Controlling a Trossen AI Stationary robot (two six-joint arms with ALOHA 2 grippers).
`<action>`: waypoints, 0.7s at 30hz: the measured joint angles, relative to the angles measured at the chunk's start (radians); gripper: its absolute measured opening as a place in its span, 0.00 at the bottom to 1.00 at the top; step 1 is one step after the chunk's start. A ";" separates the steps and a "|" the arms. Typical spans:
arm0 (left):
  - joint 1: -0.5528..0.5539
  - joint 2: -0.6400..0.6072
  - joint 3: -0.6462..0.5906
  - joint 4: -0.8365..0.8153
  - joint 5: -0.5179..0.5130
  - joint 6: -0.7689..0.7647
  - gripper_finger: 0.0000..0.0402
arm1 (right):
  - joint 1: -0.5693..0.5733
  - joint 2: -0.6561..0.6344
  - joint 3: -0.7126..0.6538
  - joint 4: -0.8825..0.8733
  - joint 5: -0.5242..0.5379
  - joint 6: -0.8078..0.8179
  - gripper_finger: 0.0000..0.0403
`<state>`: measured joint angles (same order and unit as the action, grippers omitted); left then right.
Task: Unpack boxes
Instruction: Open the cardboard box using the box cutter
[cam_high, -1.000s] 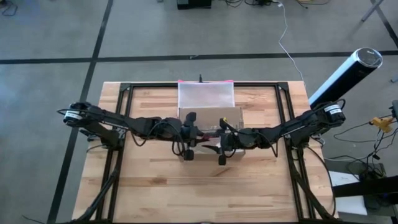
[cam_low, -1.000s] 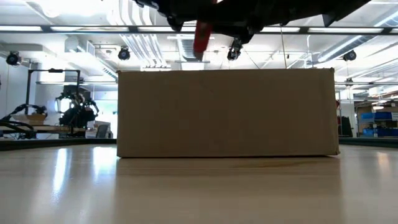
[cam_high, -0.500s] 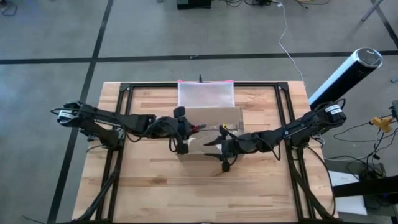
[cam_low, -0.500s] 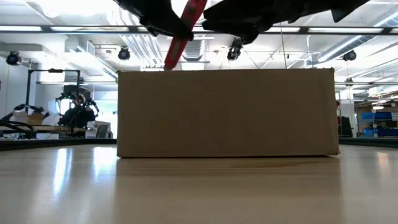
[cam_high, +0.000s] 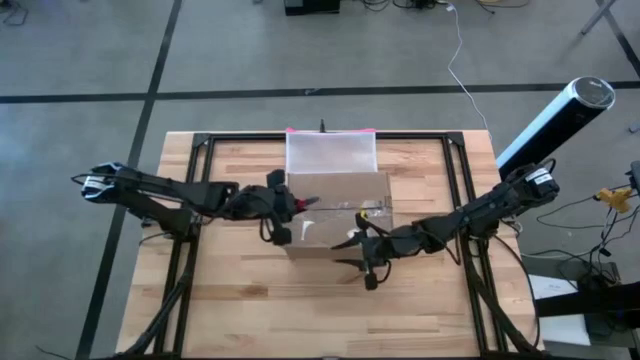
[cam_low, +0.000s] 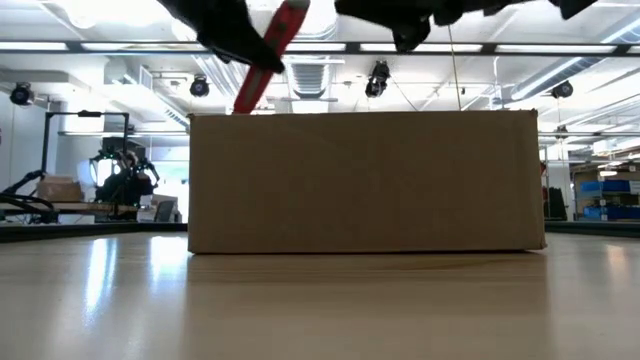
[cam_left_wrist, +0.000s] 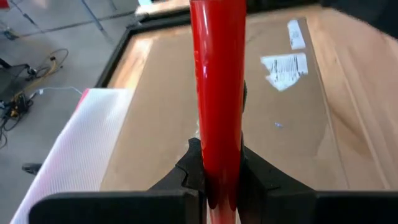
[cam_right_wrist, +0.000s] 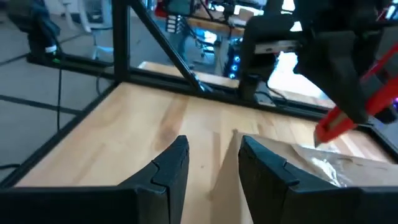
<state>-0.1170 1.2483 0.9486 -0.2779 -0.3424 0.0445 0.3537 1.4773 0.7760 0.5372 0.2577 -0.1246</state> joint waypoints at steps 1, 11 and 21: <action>-0.001 -0.024 -0.023 0.008 0.000 -0.012 0.09 | 0.003 0.000 -0.001 -0.003 0.016 -0.001 0.27; -0.004 -0.261 -0.356 0.351 0.028 -0.061 0.09 | 0.008 -0.016 -0.117 0.074 0.057 0.070 0.28; -0.004 -0.331 -0.447 0.449 0.029 -0.083 0.09 | 0.018 -0.077 -0.222 0.268 0.060 0.062 0.31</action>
<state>-0.1207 0.9175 0.5021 0.1712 -0.3135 -0.0387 0.3716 1.4003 0.5540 0.8055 0.3172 -0.0622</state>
